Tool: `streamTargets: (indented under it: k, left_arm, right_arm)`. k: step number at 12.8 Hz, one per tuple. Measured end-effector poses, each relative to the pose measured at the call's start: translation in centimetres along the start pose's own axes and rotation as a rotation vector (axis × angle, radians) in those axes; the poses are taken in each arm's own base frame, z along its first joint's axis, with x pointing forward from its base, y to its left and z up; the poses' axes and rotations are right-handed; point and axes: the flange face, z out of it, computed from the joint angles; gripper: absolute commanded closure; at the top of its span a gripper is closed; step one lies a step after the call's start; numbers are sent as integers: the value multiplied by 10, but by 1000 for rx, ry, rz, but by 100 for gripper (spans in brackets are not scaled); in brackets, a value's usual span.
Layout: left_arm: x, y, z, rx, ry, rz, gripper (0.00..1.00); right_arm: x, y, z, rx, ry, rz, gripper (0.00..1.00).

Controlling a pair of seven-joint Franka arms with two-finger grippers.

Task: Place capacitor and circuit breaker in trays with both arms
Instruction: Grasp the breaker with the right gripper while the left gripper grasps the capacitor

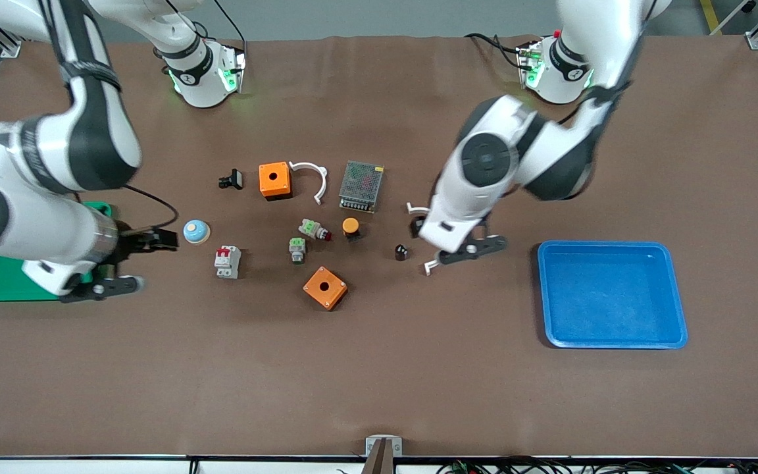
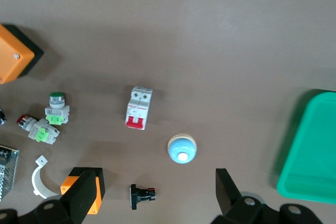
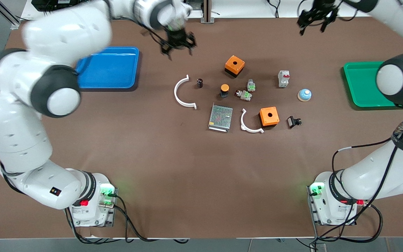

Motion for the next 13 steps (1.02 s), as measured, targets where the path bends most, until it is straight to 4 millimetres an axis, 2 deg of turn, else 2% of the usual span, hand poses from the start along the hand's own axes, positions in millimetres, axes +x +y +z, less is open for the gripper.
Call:
streamTargets:
  k: [2, 4, 7, 10, 11, 12, 13]
  left_arm:
    - [-18, 30, 57, -9, 11, -93, 4]
    - [-24, 42, 92, -10, 27, -178, 13]
    - [-23, 44, 123, -14, 31, -250, 26]
    - [-22, 43, 151, -4, 36, -250, 33]
    - [-21, 43, 158, -3, 35, -253, 39]
    - [-20, 42, 164, -1, 34, -254, 50]
    - [-20, 42, 168, 0, 33, -255, 68]
  right_arm:
    - [12, -19, 27, -8, -19, -17, 0]
    - [20, -24, 63, -10, 14, 35, 0]
    - [17, -20, 137, -10, 42, 76, 1]
    - [6, -18, 186, 2, 74, 109, 1]
    - [3, -18, 197, 10, 87, 128, 1]
    - [0, -20, 205, 15, 103, 138, 2]
    - [-2, -25, 212, 16, 117, 146, 6]
